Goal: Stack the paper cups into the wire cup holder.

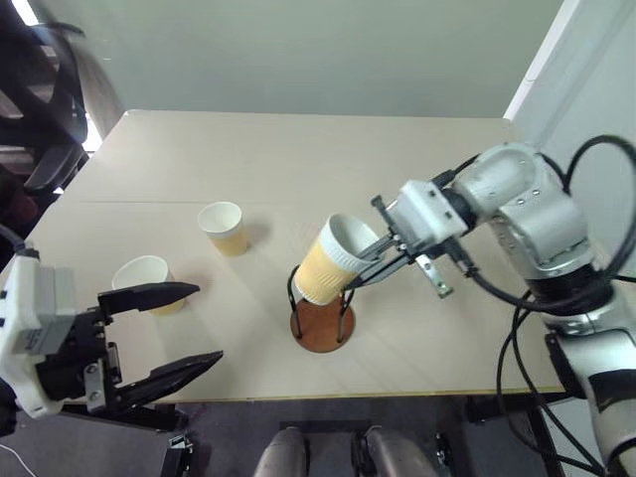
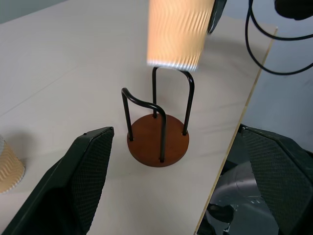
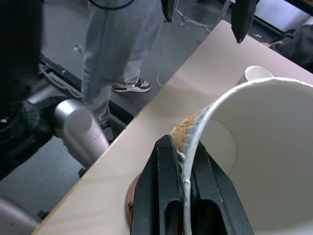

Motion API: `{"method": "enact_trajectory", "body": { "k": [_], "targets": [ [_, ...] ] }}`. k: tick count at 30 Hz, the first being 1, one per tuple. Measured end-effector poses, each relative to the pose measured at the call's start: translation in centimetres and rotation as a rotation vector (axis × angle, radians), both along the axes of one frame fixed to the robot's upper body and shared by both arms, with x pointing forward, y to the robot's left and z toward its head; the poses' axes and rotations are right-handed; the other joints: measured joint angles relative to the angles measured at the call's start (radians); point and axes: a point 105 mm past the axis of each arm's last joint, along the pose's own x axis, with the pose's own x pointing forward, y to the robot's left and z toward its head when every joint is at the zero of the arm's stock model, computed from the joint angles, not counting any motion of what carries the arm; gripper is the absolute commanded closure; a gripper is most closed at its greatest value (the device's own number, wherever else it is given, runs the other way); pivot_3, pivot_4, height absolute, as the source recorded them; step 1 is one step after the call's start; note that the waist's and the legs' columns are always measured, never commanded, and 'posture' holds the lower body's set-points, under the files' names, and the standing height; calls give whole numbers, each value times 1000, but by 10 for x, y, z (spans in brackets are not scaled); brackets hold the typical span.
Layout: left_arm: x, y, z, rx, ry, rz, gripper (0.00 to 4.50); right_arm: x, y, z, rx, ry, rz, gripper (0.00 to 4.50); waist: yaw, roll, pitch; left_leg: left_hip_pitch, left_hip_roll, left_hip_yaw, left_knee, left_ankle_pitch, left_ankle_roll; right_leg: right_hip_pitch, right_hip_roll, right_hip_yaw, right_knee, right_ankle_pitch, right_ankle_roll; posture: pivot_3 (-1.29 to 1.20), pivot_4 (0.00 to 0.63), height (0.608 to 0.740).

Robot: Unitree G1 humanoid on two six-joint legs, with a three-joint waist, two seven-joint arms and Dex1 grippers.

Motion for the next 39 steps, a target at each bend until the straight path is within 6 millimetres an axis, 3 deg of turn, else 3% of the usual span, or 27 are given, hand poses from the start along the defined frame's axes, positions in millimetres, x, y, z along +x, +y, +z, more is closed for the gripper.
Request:
{"method": "enact_trajectory", "body": {
  "k": [8, 28, 31, 39],
  "targets": [
    [-5, 1, -4, -16, -1, 24, 0, 13, 5, -15, -47, -61, -21, 4475, 0, 0, 0, -1, 1, 0, 0, -1, -1, -2, 0, -1, 0, 2, -1, 0, 150, 740],
    [-7, 1, -4, -21, -27, 86, 0, 15, 12, -37, -105, -119, 21, 4475, 0, 0, 0, -1, 2, 1, 0, -2, -1, -2, 0, -3, 1, 4, -2, 0, 150, 740],
    [-7, 2, -4, -20, -30, 89, 0, 16, 13, -37, -106, -123, 22, 3885, 0, 0, 0, -1, 2, 1, 0, -2, -2, -2, 0, -3, 0, 4, -2, 0, 150, 740],
    [-7, 2, -3, -17, -33, 95, 0, 17, 13, -38, -107, -131, 20, 1158, 0, 0, 0, -1, 2, 1, 0, -2, -2, -2, 0, -3, 0, 4, -2, 0, 150, 740]
  ]
}}
